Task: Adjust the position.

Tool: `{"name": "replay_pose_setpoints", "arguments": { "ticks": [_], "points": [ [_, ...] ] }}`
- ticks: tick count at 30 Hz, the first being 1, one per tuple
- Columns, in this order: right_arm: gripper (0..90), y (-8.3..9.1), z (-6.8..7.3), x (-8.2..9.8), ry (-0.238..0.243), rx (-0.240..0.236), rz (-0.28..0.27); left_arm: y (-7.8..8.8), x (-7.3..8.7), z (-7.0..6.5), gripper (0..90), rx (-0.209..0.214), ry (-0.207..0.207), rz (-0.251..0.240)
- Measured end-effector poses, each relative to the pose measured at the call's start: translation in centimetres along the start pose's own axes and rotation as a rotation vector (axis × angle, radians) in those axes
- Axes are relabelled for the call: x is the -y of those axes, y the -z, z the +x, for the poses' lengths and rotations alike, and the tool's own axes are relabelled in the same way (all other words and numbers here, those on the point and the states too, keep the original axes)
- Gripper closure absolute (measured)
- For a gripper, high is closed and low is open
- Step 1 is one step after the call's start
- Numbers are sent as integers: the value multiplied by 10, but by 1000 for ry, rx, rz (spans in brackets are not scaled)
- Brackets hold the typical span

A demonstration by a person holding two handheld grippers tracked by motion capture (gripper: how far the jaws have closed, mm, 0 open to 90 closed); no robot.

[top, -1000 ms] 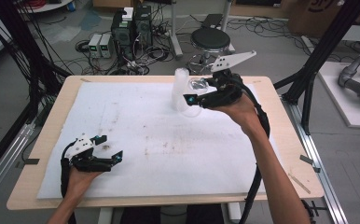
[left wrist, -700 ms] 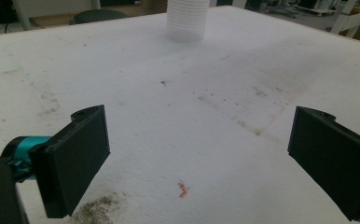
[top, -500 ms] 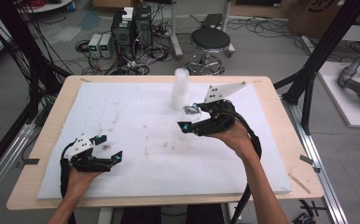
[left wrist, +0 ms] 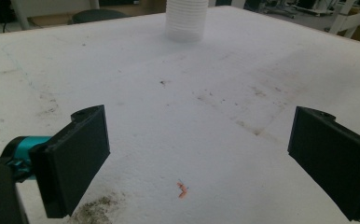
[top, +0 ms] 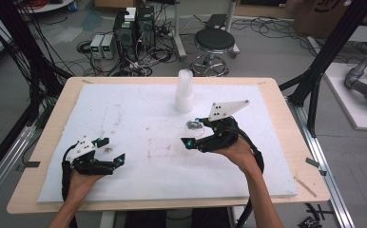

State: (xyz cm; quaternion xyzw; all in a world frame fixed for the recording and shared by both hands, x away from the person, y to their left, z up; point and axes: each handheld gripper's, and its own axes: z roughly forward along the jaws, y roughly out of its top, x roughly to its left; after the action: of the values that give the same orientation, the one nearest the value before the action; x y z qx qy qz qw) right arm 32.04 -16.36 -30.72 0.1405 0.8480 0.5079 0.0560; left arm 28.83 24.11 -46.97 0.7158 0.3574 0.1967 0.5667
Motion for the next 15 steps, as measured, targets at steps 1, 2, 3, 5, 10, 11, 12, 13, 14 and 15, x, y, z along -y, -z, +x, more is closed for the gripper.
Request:
{"name": "replay_pose_setpoints", "arguments": {
  "ticks": [1, 2, 3, 5, 10, 11, 12, 13, 14, 15],
  "points": [
    [417, 0, 0, 1, -3, -3, 1, 0, 0, 0, 51, 0, -1, 3],
    [417, -1, 0, 2, 0, -4, 0, 0, 0, 0, 52, -2, 6, 2],
    [417, -1, 0, 3, 0, -6, 1, 0, 0, 0, 52, -3, 8, 2],
    [417, -2, 0, 4, -4, -10, 1, 0, 0, 1, 52, -4, 12, 1],
    [417, -2, 0, 6, 3, -11, -8, 0, 0, 0, 52, -5, 7, 2],
    [417, -2, 0, 6, 3, -13, -11, 0, 0, 0, 52, -4, 7, 1],
    [417, -3, 0, 7, 0, -12, -11, 0, 0, 0, 52, -6, 4, 1],
    [416, -3, 0, 7, -1, -12, -14, 0, 0, -1, 51, -7, 0, 0],
    [417, -3, 0, 7, 2, -15, -13, 0, 0, -1, 52, -7, -3, 1],
    [417, -3, 0, 8, 3, -15, -18, 0, 0, -1, 52, -6, -7, 3]
  ]
}}
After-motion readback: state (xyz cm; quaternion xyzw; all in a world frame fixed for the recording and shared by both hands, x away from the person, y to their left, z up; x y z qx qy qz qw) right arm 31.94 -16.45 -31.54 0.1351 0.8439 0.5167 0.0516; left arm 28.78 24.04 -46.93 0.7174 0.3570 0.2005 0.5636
